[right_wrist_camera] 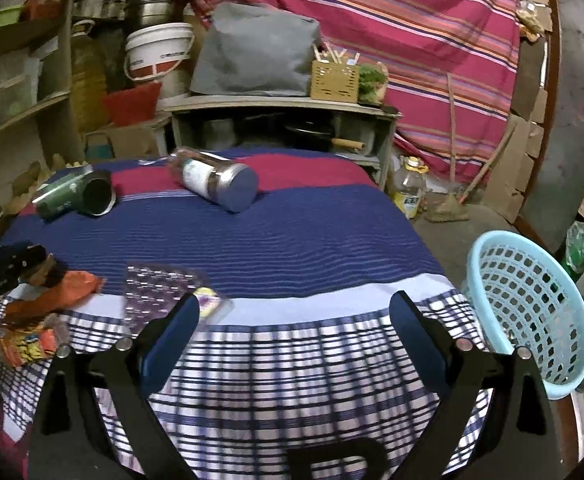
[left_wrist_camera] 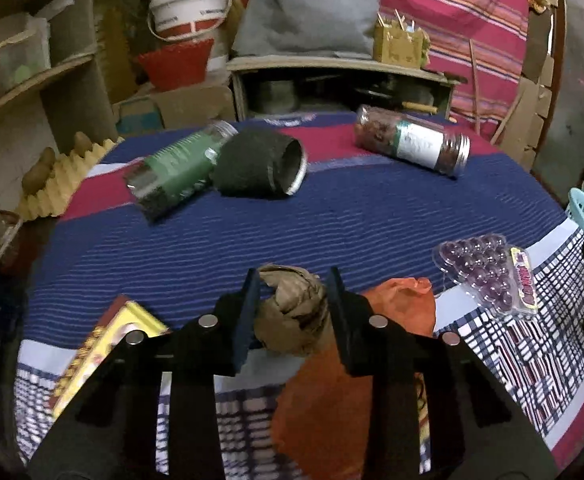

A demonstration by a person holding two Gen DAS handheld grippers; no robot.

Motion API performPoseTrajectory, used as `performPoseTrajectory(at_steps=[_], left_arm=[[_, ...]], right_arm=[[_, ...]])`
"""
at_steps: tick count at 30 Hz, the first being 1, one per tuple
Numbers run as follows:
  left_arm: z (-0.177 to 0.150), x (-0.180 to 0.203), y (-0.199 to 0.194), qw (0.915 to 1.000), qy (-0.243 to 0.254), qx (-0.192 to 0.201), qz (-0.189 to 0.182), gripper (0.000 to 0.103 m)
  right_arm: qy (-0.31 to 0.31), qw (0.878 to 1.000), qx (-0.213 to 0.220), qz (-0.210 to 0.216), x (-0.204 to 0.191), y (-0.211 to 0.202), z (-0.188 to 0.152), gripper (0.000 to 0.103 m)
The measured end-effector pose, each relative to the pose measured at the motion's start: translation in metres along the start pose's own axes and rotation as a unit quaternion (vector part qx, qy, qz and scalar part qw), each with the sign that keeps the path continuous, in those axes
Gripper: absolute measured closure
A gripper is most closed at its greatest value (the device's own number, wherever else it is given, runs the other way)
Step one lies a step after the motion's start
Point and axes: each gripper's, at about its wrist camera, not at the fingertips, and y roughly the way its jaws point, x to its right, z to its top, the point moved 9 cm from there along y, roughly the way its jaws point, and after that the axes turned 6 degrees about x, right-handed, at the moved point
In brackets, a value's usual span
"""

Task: Collect trash
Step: 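Grasp the orange mesh bag with the right gripper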

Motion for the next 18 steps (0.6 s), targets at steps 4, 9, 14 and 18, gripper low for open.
performPoseTrajectory(at_steps=[4,9,14,18], left_arm=[[0.007,-0.025,-0.031,0.9995,-0.007,0.026,0.015,0.07],[0.003,-0.061,-0.063,0.9984,-0.027,0.041,0.03,0.07],[-0.01,-0.09,-0.081,0.9968,-0.022,0.045,0.062,0.07],[-0.016,-0.11,-0.086,0.9959,-0.037,0.046,0.068,0.07]], right_arm=[[-0.012,1.0,0.002,0.018,-0.03,-0.005,0.003,0.009],[-0.026,0.999,0.003,0.047,-0.074,-0.008,0.007,0.009],[-0.037,0.996,-0.021,0.076,-0.121,0.003,0.002,0.009],[-0.057,0.994,-0.049,0.085,-0.155,0.017,-0.01,0.009]])
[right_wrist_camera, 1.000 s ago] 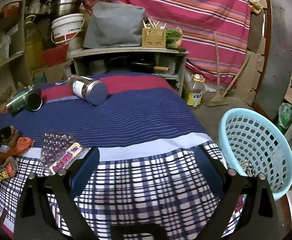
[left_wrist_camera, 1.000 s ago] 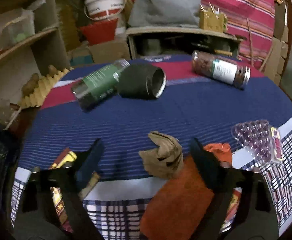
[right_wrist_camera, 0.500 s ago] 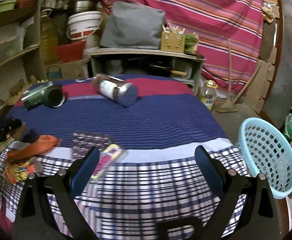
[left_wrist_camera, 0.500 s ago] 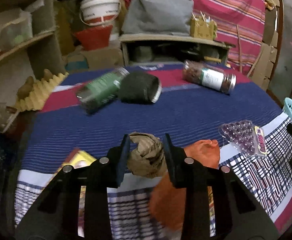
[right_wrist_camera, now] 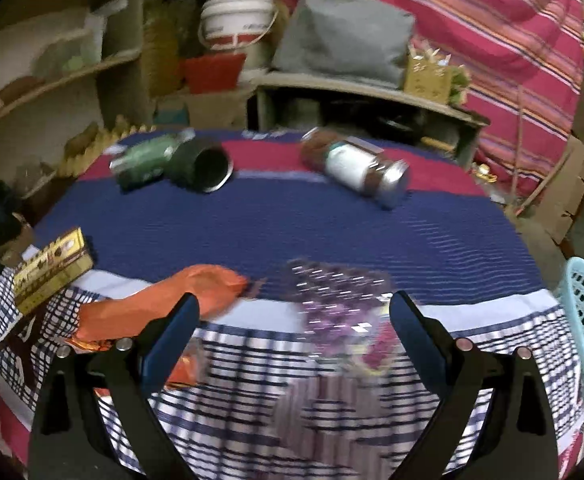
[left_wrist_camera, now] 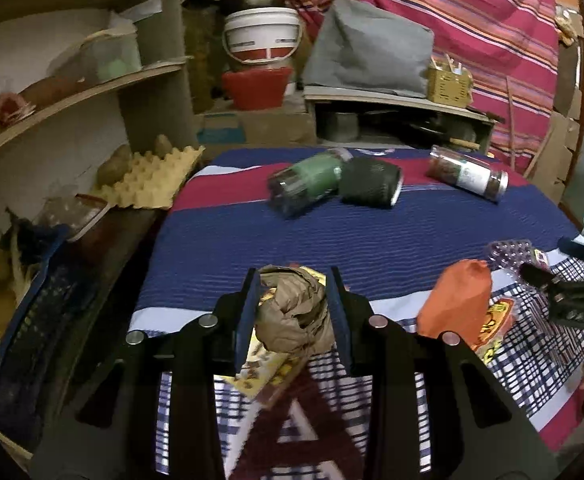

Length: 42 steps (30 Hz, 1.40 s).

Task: Collect trash
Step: 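Grasp the orange mesh bag with the right gripper, then carry the brown paper and orange mesh bag over the basket and open the left gripper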

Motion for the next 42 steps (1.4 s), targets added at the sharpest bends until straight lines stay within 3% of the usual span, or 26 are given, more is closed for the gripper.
performPoseTrajectory(at_steps=[12,16,18,22,26,34,42], left_arm=[[-0.011,-0.034,0.012,0.9993,-0.035,-0.007,0.01,0.07],[-0.01,-0.035,0.015,0.9992,-0.038,-0.007,0.01,0.07],[-0.009,-0.034,0.016,0.9992,-0.039,-0.006,0.01,0.07],[-0.004,-0.032,0.014,0.9992,-0.038,-0.004,0.013,0.07],[0.002,-0.027,0.01,0.9994,-0.031,0.0,0.016,0.07],[0.02,0.001,0.001,0.9998,-0.012,0.013,0.01,0.07],[0.039,0.06,-0.005,0.9994,0.012,0.026,-0.018,0.07]], right_arm=[[-0.025,0.998,-0.051,0.022,-0.034,0.04,-0.01,0.013],[-0.019,0.996,-0.075,0.052,-0.038,0.049,-0.018,0.041],[-0.013,0.996,-0.072,0.059,-0.039,0.05,-0.018,0.045],[-0.001,0.995,-0.067,0.071,-0.037,0.048,-0.017,0.066],[0.005,0.995,-0.053,0.078,-0.033,0.041,-0.014,0.071],[0.037,0.997,-0.003,0.069,0.013,0.009,0.004,0.073],[0.097,0.994,0.036,0.027,0.111,-0.033,0.01,0.073]])
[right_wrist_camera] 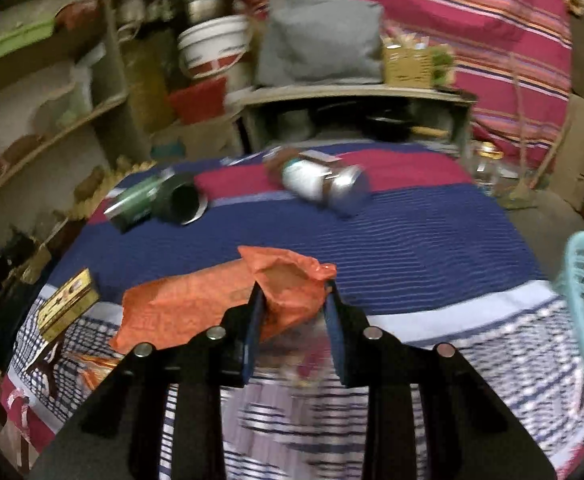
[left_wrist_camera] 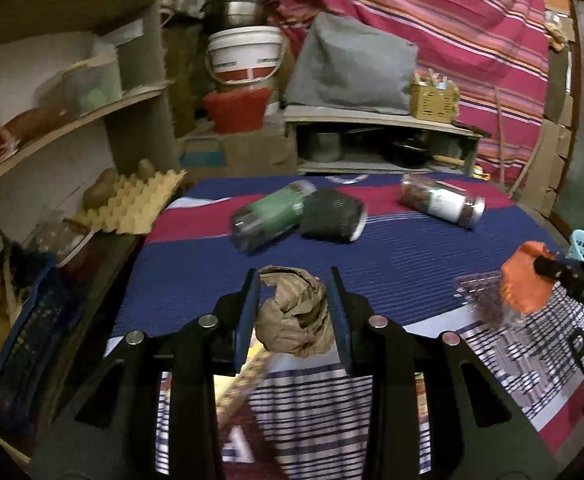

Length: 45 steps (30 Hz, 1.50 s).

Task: Collect trash
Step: 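Carry the brown paper and orange mesh bag over the basket and open the left gripper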

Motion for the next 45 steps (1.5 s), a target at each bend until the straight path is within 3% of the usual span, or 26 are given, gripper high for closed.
performPoseTrajectory(at_steps=[19,27,34,45], left_arm=[[0.011,0.218,0.007,0.9918,0.049,0.0,-0.118,0.07],[0.009,0.324,0.009,0.9808,0.091,0.002,-0.173,0.07],[0.003,0.414,0.007,0.9661,0.12,0.002,-0.229,0.07],[-0.014,0.515,0.022,0.9482,0.129,-0.02,-0.29,0.07]], right_arm=[[0.048,0.989,0.041,-0.131,0.209,-0.094,-0.001,0.073],[0.061,0.982,0.043,-0.173,0.278,-0.119,-0.013,0.073],[0.066,0.976,0.042,-0.204,0.333,-0.134,-0.021,0.073],[0.071,0.97,0.034,-0.229,0.378,-0.133,-0.032,0.073]])
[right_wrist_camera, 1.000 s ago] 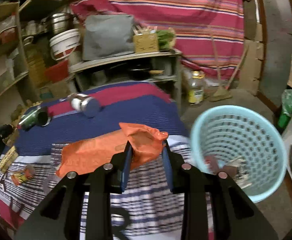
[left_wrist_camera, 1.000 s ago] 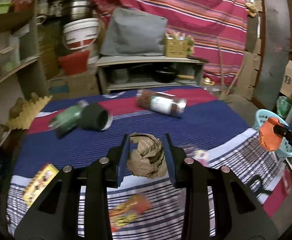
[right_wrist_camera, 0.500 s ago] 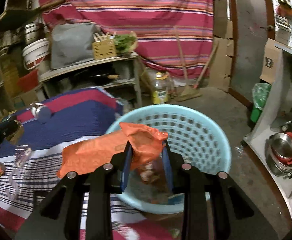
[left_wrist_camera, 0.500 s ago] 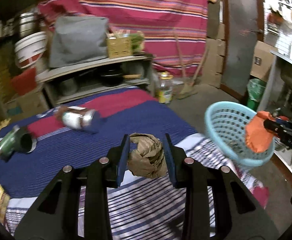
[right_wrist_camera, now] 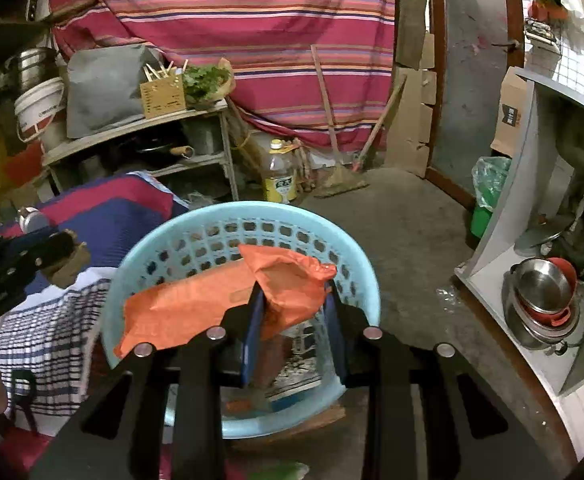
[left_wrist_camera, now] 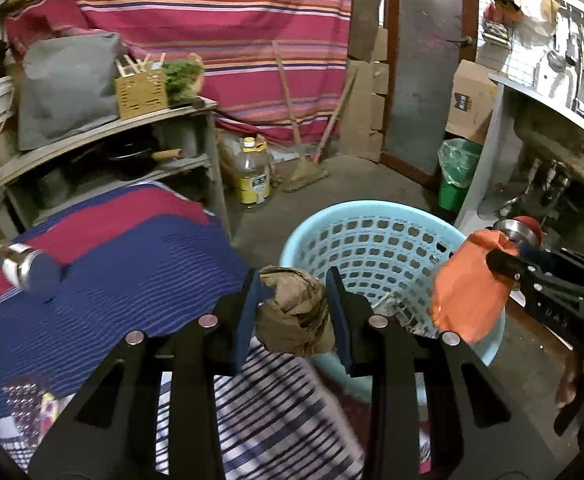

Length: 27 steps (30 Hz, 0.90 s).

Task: Collect trash
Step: 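Carry the brown paper and orange mesh bag over the basket and open the left gripper, then open the right gripper to drop the orange mesh bag into the basket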

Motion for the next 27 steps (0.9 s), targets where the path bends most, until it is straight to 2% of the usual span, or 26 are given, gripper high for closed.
performPoseTrajectory(at_steps=[6,8,10,15,21,27], left_arm=[[0.009,0.022,0.02,0.9998,0.002,-0.004,-0.021,0.068],[0.016,0.027,0.021,0.9996,0.0,-0.001,-0.027,0.061],[0.023,0.027,0.019,0.9997,0.0,0.008,-0.023,0.042],[0.036,0.014,0.003,0.9994,-0.012,0.029,-0.012,0.024],[0.033,-0.038,-0.028,0.9972,-0.016,0.051,0.052,0.009],[0.026,-0.097,-0.062,0.9923,-0.02,0.054,0.11,0.008]], right_arm=[[0.01,1.0,-0.005,-0.001,0.008,0.007,-0.001,0.073],[0.01,1.0,-0.005,-0.001,0.008,0.008,0.0,0.073],[0.01,1.0,-0.005,-0.001,0.008,0.01,0.0,0.073],[0.005,1.0,-0.007,0.0,0.002,0.013,0.0,0.073],[0.002,1.0,-0.018,0.004,-0.015,0.021,-0.006,0.073],[0.002,1.0,-0.022,0.002,-0.031,0.036,0.0,0.073]])
